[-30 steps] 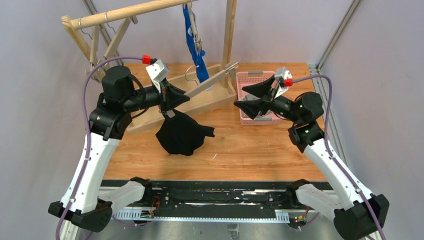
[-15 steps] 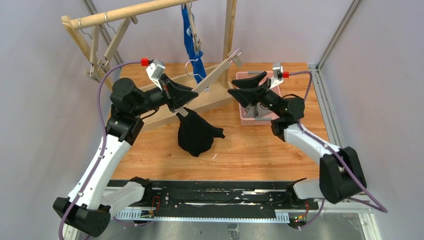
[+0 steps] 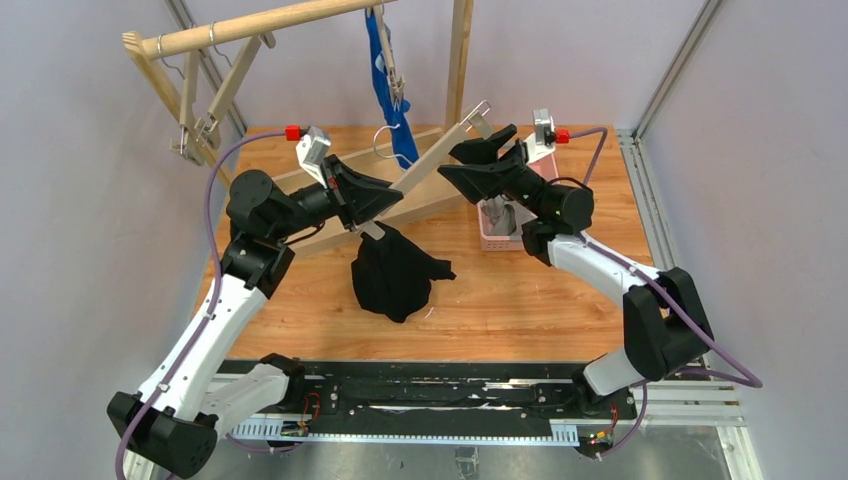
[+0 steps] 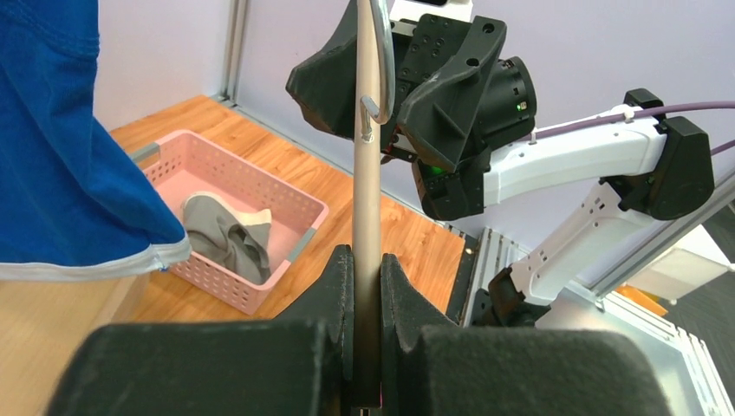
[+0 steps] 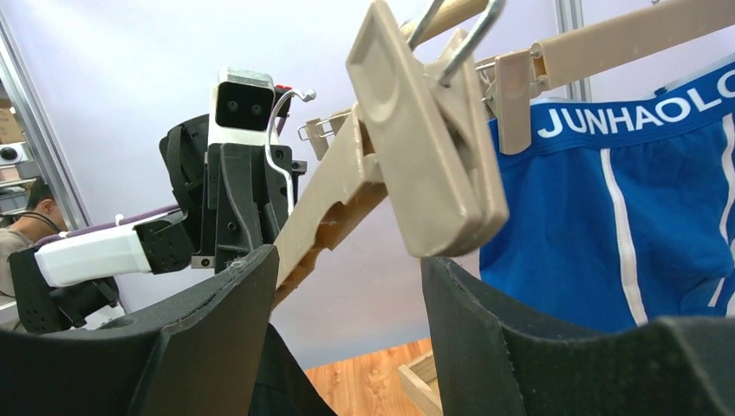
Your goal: Remove the underwear clipped to the hanger
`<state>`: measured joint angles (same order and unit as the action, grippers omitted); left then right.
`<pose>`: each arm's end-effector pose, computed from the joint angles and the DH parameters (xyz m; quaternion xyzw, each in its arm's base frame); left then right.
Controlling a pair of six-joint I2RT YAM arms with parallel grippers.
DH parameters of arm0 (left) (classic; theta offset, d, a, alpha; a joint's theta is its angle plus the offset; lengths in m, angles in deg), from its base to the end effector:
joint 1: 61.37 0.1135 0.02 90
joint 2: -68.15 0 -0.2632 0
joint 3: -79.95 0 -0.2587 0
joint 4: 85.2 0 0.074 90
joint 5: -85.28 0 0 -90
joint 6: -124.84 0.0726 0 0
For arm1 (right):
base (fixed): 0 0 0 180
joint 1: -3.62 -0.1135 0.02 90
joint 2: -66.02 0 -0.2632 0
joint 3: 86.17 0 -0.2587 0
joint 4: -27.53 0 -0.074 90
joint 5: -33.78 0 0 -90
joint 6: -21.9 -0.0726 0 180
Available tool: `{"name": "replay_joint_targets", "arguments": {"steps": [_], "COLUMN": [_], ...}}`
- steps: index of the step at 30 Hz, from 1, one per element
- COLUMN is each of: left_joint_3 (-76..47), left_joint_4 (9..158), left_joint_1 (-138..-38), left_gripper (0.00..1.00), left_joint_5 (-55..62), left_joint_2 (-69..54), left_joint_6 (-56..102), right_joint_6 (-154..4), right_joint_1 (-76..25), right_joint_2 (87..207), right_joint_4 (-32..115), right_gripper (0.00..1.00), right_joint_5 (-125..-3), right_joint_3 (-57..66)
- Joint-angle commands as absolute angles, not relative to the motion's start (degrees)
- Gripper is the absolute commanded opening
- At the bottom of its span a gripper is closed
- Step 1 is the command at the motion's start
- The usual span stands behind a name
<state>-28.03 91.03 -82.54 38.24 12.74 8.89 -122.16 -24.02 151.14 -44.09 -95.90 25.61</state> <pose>0.2082 -0.1337 0.4324 0.2618 0.5917 -0.5001 0.5755 0.2621 0.1896 0.4066 -0.2497 0.3514 0.6641 0.6108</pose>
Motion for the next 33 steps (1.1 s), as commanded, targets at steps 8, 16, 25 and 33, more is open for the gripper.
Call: {"name": "replay_joint_targets", "arguments": {"steps": [8,16,25,33], "left_joint_3": [-28.3,-28.9,-29.4,-29.2], "left_joint_4": [98.6,99.3,102.3,102.9], "left_joint_1": [-85.0,-85.4,-85.9,-86.6], "left_gripper": [0.00,0.00,0.00,0.00], "left_joint_5": [37.2,36.1,35.2,35.2], "left_joint_2": [11.7,10.7,9.0,7.4], "left_joint_6": [6.5,6.5,4.8,4.5], "right_joint_6": [-122.0,-123.2,-123.7,-124.2], "right_joint_1": [-27.0,-27.6,-28.2,-28.2], "right_joint_2": [153.9,155.4,156.5,157.0], "right_joint_4": [-47.6,-47.2,-46.2,-44.3], "right_gripper": [0.63,0.48,0.29,0.01], "right_joint_5": [-95.0,-96.2,-98.2,-99.3], "right_joint_3": [21.2,18.5,16.5,15.4]}}
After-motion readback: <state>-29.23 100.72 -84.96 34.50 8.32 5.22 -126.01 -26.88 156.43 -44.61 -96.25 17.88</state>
